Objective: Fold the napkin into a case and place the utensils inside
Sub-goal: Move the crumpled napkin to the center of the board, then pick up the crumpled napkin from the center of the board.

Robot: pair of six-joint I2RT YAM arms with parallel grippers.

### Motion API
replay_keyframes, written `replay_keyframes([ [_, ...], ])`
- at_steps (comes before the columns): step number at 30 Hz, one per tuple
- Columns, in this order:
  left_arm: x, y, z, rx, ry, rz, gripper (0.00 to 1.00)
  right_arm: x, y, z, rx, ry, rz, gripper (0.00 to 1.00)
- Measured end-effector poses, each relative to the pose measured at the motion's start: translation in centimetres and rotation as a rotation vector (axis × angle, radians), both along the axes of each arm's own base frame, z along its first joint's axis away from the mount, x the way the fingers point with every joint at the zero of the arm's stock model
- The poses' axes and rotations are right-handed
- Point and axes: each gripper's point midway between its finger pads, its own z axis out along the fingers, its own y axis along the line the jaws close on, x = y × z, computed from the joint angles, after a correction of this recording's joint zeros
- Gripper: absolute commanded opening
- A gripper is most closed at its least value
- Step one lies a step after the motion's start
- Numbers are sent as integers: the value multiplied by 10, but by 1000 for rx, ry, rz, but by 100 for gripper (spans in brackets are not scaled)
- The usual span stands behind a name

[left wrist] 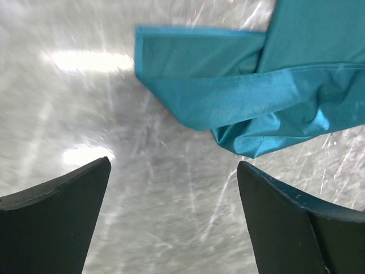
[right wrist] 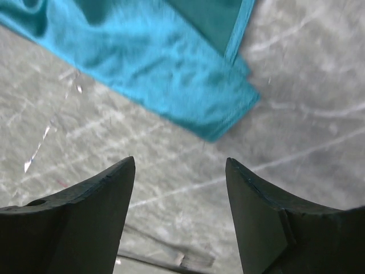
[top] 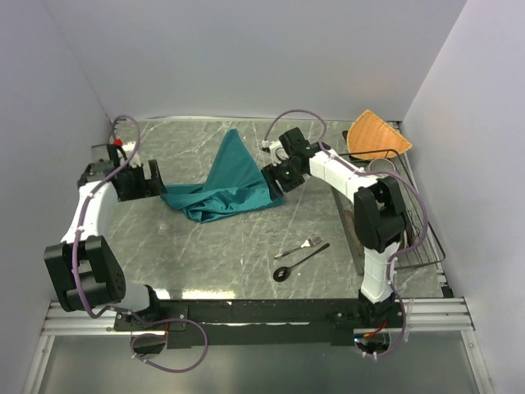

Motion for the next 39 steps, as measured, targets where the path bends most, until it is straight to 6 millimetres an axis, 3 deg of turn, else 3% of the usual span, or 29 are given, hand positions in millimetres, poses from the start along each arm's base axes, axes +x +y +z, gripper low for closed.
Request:
replay_keyframes([
  [6, 22, 21, 37, 53, -93, -107, 99, 27, 16, -5, 14, -14, 17, 68],
  [9, 35, 28, 39, 68, -106, -143, 99, 30, 19, -13, 17, 7, 19, 70],
  [17, 60, 38, -4, 51, -6, -238, 95, 25, 8, -35, 16, 107, -22, 72],
  [26, 75, 43, -31, 37, 42, -247, 83, 36, -6, -32, 44, 124, -97, 72],
  [31, 80, 43, -50, 12, 71, -235, 73, 38, -5, -36, 51, 138, -110, 68],
  [34, 84, 42, -59, -2, 79, -246, 61, 39, -3, -42, 54, 152, -108, 65],
  [39, 100, 44, -68, 14, 75, -280, 55, 37, -1, -52, 60, 181, -109, 60],
])
